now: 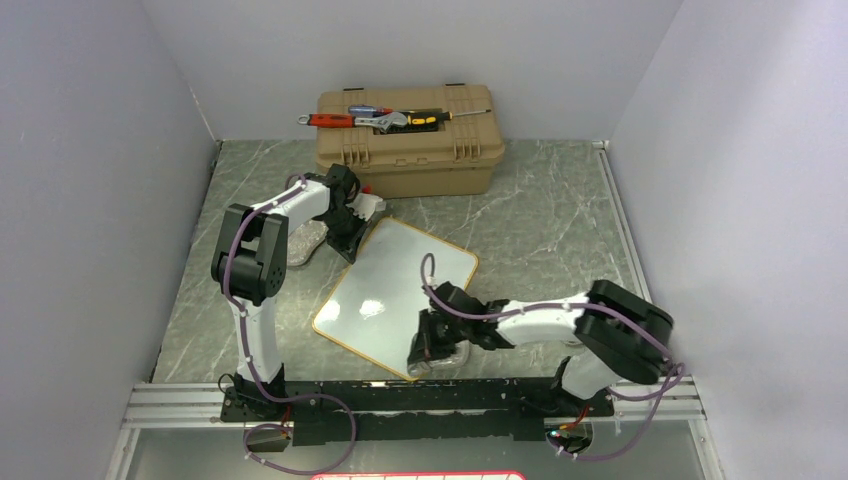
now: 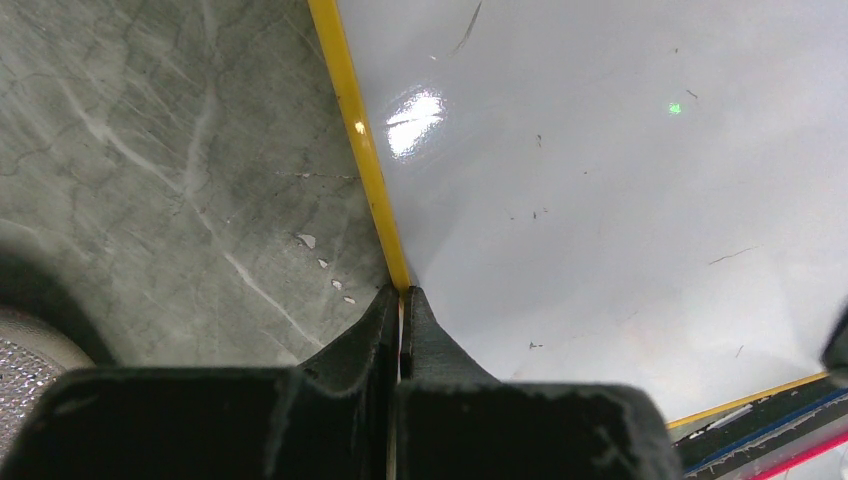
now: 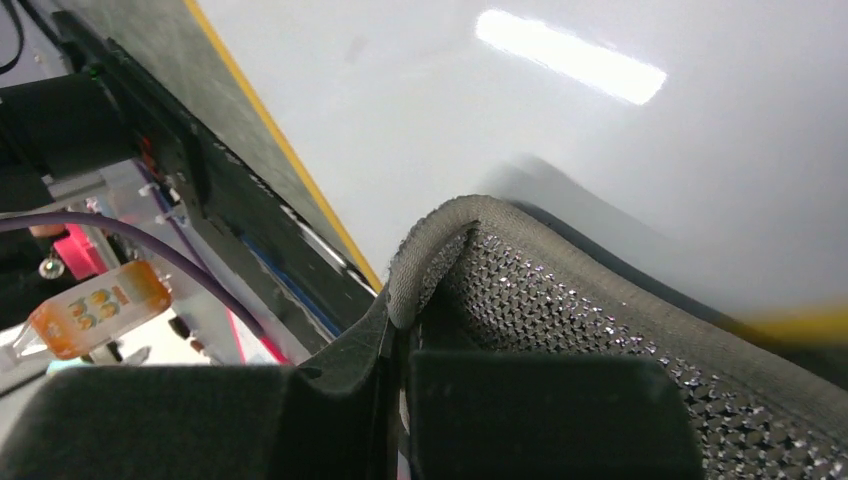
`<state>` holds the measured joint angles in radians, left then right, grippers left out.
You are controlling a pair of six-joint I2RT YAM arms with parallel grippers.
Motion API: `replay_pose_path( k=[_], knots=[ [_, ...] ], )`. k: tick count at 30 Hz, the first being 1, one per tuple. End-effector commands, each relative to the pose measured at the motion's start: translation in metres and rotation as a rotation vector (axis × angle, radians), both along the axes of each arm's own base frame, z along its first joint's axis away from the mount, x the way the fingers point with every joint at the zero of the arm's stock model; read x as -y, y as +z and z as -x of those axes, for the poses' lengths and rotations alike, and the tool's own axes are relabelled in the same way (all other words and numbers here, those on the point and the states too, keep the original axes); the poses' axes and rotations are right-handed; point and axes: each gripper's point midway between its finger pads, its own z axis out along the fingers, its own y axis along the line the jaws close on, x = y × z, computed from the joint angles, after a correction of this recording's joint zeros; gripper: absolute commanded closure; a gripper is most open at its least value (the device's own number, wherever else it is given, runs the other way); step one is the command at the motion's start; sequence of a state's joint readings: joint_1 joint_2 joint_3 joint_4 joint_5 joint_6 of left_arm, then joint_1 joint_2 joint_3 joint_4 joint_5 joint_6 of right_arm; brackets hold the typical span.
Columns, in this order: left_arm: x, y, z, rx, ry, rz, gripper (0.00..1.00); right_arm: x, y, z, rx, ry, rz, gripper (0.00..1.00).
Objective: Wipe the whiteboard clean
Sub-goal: Erase the whiteboard at the center of the board.
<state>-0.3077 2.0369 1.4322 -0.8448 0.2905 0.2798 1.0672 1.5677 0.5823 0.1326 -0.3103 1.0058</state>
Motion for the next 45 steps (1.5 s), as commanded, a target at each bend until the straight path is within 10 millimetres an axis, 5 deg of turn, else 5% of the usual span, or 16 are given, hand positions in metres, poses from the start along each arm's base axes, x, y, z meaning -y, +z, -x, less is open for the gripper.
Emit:
replay_pose_path(
  k=[1, 12, 15, 19, 23, 32, 37, 40, 45],
  knots=[
    [0.009, -0.055, 0.061, -0.23, -0.079, -0.024, 0.97, 0.091, -0.05, 0.019, -0.02, -0.062, 0.32, 1.0],
    [0.01, -0.054, 0.061, -0.232, -0.075, -0.02, 0.97, 0.046, -0.064, 0.037, -0.048, 0.058, 0.313, 1.0],
    [0.011, -0.053, 0.06, -0.234, -0.077, -0.021, 0.97, 0.07, -0.069, 0.026, -0.04, 0.018, 0.367, 1.0],
    [0.01, -0.053, 0.059, -0.23, -0.08, -0.025, 0.97, 0.106, -0.057, -0.016, -0.004, -0.141, 0.344, 1.0],
    [0.01, -0.053, 0.058, -0.229, -0.078, -0.026, 0.97, 0.107, -0.043, -0.032, 0.04, -0.158, 0.342, 1.0],
    [0.011, -0.051, 0.056, -0.225, -0.079, -0.023, 0.97, 0.078, -0.05, 0.029, -0.007, 0.012, 0.364, 1.0],
    [0.012, -0.05, 0.055, -0.222, -0.081, -0.021, 0.97, 0.09, -0.049, 0.048, -0.031, 0.051, 0.396, 1.0],
    [0.012, -0.049, 0.054, -0.22, -0.08, -0.019, 0.97, 0.101, -0.048, 0.028, -0.007, 0.017, 0.421, 1.0],
    [0.01, -0.049, 0.055, -0.219, -0.082, -0.023, 0.97, 0.124, -0.045, -0.033, 0.049, -0.136, 0.445, 1.0]
  ],
)
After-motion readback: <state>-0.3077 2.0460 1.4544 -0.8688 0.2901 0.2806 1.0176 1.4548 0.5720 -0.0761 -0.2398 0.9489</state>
